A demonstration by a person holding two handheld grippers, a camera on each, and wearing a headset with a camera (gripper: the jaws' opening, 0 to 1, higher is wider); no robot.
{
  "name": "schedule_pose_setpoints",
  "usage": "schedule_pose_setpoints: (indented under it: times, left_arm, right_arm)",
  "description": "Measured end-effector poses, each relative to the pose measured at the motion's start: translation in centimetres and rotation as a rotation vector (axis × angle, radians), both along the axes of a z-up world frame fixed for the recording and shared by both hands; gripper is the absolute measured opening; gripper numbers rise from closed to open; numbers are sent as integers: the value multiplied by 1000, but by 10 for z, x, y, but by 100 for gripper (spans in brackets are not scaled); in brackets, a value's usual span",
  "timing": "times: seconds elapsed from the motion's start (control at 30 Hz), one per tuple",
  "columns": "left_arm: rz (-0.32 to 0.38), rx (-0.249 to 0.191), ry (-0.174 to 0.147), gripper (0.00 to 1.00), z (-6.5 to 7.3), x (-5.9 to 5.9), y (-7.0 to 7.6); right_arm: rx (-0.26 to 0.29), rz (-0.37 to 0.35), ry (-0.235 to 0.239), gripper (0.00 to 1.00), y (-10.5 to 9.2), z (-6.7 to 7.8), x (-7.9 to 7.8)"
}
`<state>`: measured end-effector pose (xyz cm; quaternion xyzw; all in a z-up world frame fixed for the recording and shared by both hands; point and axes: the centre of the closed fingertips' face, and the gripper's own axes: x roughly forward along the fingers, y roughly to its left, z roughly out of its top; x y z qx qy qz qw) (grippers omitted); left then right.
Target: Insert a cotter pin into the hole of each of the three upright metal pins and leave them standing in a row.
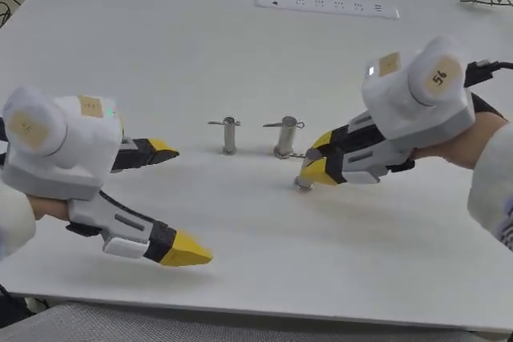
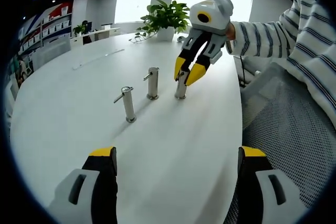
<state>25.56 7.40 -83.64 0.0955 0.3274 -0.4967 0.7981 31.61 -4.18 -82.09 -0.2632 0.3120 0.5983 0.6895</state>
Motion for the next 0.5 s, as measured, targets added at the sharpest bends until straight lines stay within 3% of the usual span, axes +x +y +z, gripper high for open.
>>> schedule_pose_setpoints:
  times: [0.2, 0.5]
  left_arm:
    - [30, 26, 14, 94, -7, -1, 9]
    - [56, 18, 23, 95, -6, -4, 15]
  right_arm:
    - [-8, -39, -18, 13, -17, 0, 20]
    - [-24, -69, -27, 13, -31, -6, 36]
